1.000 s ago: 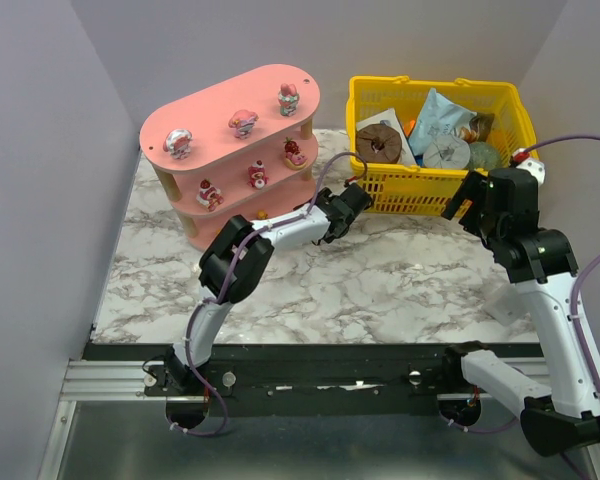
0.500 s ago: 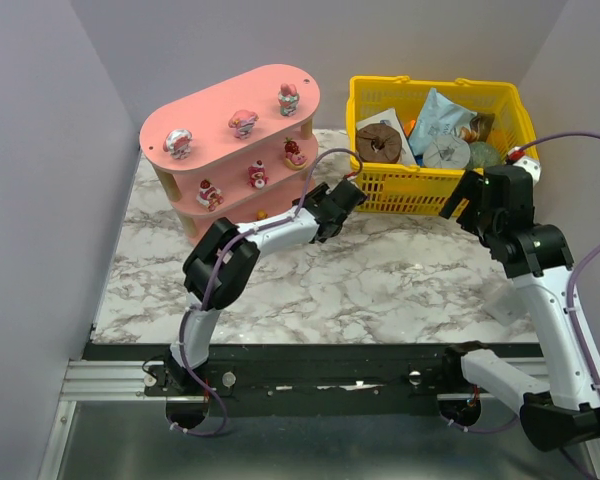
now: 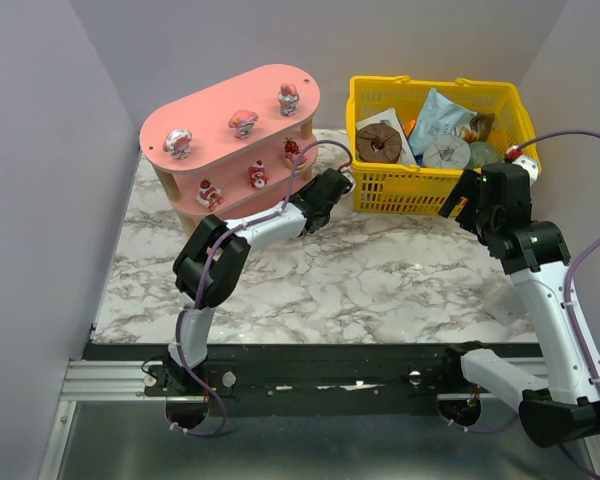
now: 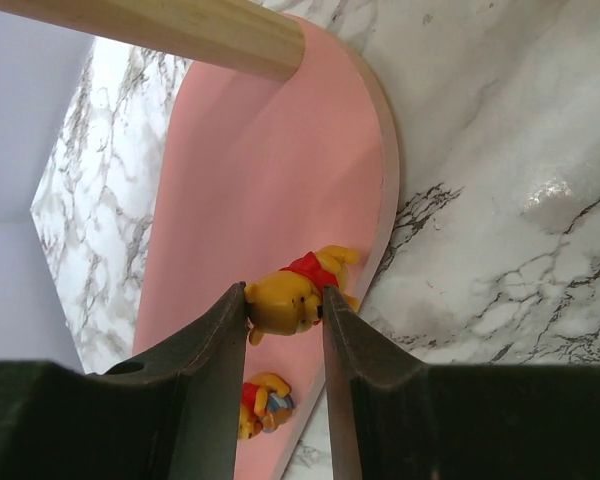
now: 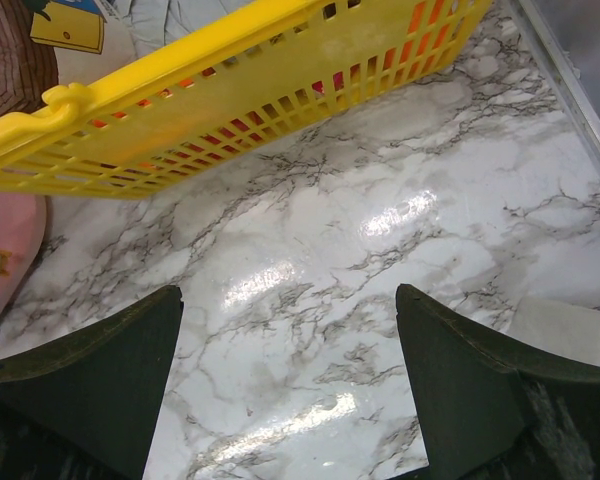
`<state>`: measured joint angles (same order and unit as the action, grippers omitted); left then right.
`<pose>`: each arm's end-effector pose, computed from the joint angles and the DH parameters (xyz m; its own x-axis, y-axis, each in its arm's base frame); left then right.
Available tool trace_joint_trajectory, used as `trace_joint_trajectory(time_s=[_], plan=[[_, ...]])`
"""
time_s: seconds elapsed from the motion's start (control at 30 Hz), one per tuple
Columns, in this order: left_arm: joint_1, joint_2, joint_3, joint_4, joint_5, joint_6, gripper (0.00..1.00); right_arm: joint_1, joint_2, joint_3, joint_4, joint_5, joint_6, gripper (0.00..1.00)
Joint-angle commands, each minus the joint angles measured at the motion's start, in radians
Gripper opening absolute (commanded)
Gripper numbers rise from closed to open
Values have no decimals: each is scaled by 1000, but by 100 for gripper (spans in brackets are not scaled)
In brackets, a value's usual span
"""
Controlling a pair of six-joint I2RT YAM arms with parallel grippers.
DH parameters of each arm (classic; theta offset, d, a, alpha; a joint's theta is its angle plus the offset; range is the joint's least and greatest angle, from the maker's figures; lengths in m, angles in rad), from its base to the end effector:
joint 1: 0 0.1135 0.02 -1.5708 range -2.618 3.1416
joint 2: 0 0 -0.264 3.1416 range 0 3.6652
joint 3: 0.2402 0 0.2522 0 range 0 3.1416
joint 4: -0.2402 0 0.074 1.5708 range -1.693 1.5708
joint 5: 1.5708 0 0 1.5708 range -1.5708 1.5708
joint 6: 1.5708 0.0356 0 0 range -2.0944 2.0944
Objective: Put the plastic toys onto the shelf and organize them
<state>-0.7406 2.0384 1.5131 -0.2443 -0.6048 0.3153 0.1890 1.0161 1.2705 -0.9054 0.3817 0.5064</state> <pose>0.3496 -0.2922 0.2064 -0.4096 0.7201 -0.5601 0.4004 0.6936 0.5989 0.1872 0.0223 0.3928 -0.4639 0.3696 -0.8051 0.3907 0.9010 0.1884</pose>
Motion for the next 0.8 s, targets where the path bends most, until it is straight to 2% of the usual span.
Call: trace_joint_trajectory(time_s=[0.0,0.3,0.53,0.77], plan=[[23,-38,-25,56,77,7,2,-5,6,15,19,-4,12,94],[43,3,6,28,112,19,2,-5,16,20,19,-12,27,93],[43,26,24,8,132,21,8,-5,19,20,19,-13,34,93],[49,63,53,4,91,31,11,-5,19,18,23,-15,34,93]])
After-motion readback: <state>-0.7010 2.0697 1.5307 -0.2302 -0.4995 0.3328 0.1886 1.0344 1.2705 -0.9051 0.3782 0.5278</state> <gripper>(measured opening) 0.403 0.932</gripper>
